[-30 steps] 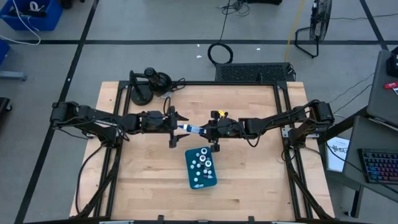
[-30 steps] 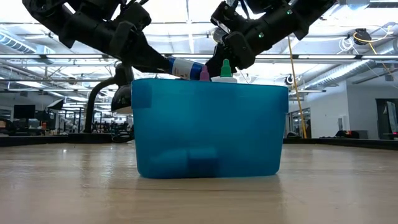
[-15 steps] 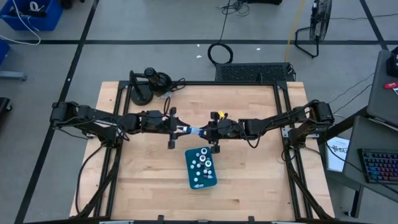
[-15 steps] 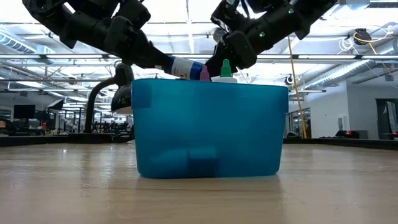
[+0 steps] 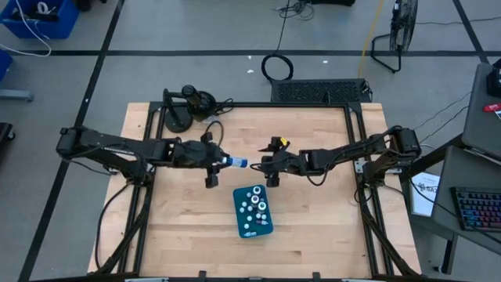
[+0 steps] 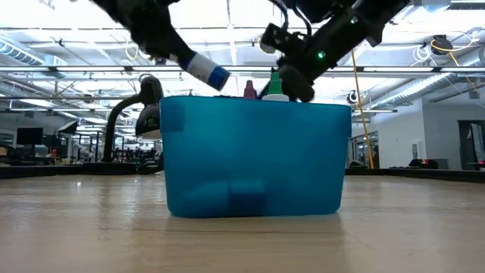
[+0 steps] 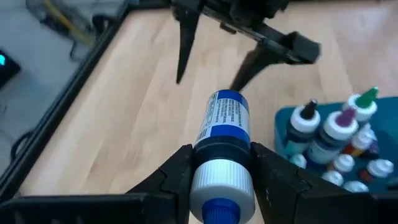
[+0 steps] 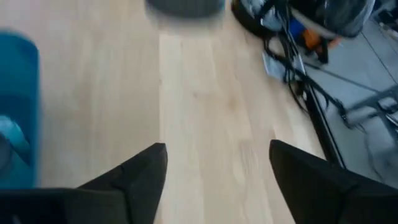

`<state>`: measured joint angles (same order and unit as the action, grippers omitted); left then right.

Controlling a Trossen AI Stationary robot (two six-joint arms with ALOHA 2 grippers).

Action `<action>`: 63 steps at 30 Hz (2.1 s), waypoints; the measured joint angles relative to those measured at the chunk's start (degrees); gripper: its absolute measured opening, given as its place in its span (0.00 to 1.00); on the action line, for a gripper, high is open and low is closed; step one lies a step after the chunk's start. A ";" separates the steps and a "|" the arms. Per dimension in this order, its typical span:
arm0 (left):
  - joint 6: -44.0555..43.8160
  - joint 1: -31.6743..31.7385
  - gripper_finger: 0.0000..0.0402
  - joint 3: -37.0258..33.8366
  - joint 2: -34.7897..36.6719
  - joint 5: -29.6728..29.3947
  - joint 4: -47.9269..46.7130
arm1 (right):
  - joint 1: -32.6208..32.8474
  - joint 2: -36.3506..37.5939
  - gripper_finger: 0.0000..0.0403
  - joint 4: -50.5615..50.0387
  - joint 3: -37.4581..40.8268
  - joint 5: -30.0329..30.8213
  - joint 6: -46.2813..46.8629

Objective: Pick & Place food coloring
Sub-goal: Put the blue big food coloring bottle into the blue bin

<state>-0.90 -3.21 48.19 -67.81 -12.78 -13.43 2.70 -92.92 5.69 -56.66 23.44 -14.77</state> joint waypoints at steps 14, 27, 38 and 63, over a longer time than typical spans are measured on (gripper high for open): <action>-16.12 -7.83 0.34 32.64 -21.80 -0.08 -43.11 | -0.98 3.40 0.69 -10.85 2.21 21.74 -5.44; -15.67 -10.51 0.34 41.55 -36.35 7.34 -46.36 | -2.62 21.80 0.69 -9.07 12.32 21.29 0.48; -18.36 -9.45 0.34 40.47 -38.01 7.43 -46.82 | -2.60 30.97 0.68 0.27 20.01 9.29 -0.93; -17.23 -7.59 0.34 40.66 -45.64 14.50 -45.39 | -2.60 31.15 0.69 0.12 20.31 9.38 -0.72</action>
<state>-18.13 -10.81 88.85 -113.45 1.72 -58.82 0.10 -61.78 5.80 -36.36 32.82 -15.49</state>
